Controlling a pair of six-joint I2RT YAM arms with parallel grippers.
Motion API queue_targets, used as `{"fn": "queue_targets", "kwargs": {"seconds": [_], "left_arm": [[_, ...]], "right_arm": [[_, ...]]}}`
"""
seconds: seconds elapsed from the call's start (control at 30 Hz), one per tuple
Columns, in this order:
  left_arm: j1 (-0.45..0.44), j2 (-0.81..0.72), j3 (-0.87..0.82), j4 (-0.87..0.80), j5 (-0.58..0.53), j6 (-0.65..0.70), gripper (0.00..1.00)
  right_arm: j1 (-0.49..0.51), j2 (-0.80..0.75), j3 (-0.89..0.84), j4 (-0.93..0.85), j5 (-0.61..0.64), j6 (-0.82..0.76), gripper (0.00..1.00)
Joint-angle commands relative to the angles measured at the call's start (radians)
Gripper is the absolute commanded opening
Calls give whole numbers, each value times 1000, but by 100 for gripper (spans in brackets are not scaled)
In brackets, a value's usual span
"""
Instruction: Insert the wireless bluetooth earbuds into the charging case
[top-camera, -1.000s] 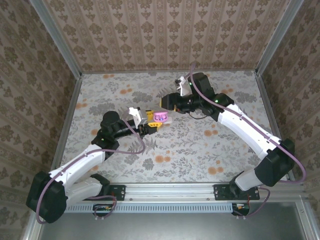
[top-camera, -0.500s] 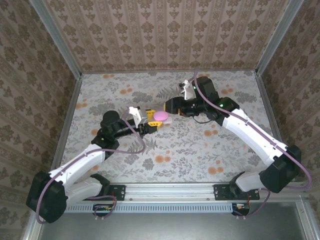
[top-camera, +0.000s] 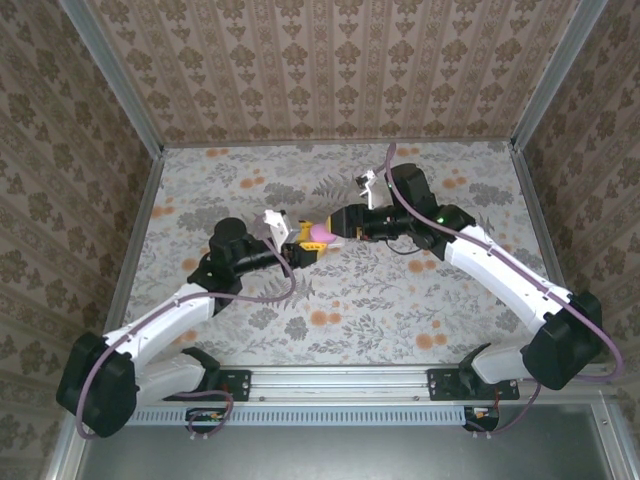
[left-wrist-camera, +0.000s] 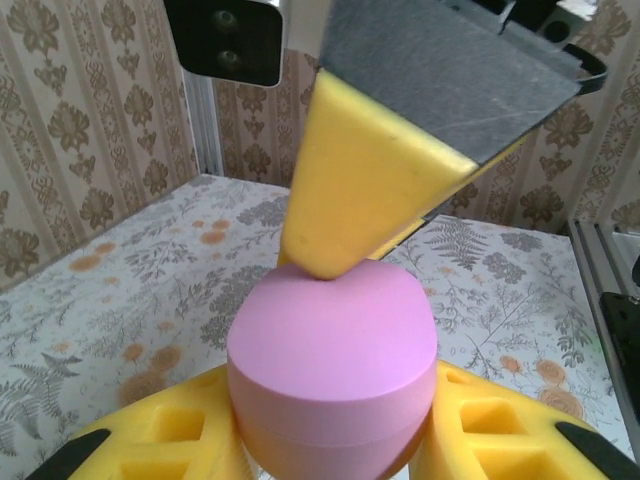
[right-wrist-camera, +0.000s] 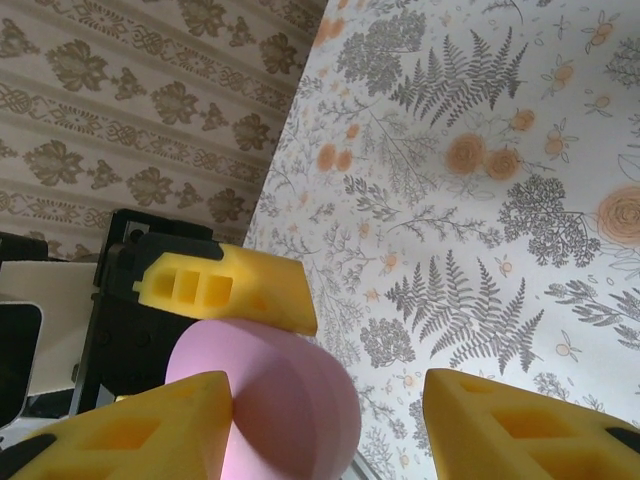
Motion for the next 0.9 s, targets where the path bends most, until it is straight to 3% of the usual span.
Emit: {"fn": "queue_targets", "kwargs": {"seconds": [0.0, 0.17, 0.37, 0.73, 0.87], "left_arm": [[-12, 21, 63, -60, -35, 16, 36], [-36, 95, 20, -77, -127, 53, 36], [-78, 243, 19, -18, -171, 69, 36], [-169, 561, 8, 284, -338, 57, 34], [-190, 628, 42, 263, -363, 91, 34]], "right_arm": [[-6, -59, -55, -41, 109, -20, 57], [-86, -158, -164, -13, 252, 58, 58], [-175, -215, -263, 4, 237, 113, 59], [-247, -245, -305, -26, 152, 91, 59], [-269, -263, -329, -24, 143, 82, 59]]}}
